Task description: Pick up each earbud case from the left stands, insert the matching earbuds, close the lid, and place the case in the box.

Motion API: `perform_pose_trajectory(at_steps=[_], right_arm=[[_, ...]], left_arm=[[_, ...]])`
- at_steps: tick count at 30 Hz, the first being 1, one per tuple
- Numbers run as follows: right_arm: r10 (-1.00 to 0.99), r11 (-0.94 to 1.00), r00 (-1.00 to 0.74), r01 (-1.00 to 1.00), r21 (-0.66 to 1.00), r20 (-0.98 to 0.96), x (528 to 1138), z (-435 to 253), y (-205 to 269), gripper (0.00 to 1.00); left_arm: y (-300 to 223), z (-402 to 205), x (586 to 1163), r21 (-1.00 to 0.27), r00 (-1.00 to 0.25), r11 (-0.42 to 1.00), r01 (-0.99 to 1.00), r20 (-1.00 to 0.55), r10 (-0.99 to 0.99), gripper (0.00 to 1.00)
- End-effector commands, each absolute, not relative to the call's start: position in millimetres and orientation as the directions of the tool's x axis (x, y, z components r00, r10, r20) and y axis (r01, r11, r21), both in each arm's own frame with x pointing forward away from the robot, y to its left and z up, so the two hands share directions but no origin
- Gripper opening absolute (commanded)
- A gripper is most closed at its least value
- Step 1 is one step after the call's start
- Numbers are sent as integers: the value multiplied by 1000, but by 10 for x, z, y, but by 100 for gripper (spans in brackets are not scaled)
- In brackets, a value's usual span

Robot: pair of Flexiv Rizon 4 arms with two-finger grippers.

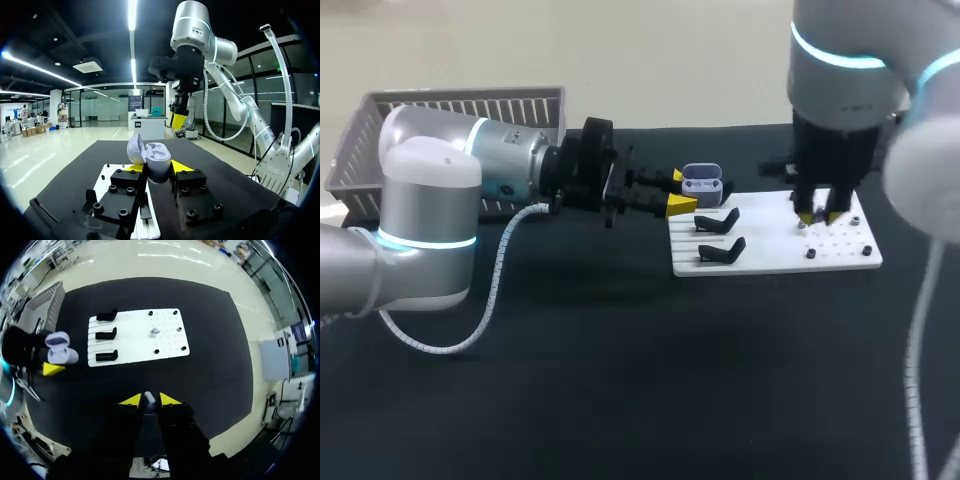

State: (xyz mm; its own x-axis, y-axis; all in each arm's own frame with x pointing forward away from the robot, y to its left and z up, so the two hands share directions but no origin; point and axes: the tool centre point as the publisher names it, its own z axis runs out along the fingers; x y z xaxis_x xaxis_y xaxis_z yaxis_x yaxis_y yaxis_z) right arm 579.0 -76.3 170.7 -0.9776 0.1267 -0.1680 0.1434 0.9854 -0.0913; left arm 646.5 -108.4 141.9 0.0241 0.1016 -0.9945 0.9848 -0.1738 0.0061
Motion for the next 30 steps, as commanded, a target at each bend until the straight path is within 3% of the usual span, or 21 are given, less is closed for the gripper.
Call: perform_pose_trajectory(at_steps=[1, 7, 30], right_arm=[[208, 961, -973, 222, -167, -95, 5938, 1844, -469, 0], [295, 933, -951, 308, -188, -92, 5967, 1883, -277, 0], [295, 933, -951, 308, -188, -92, 5967, 1883, -277, 0]], left_arm=[[-1078, 1410, 6458, 9, 26, -171, 985, -995, 98, 0], [-1078, 1410, 6458, 9, 26, -171, 985, -995, 98, 0], [-1155, 1295, 6419, -27, -9, -188, 982, -995, 95, 0]])
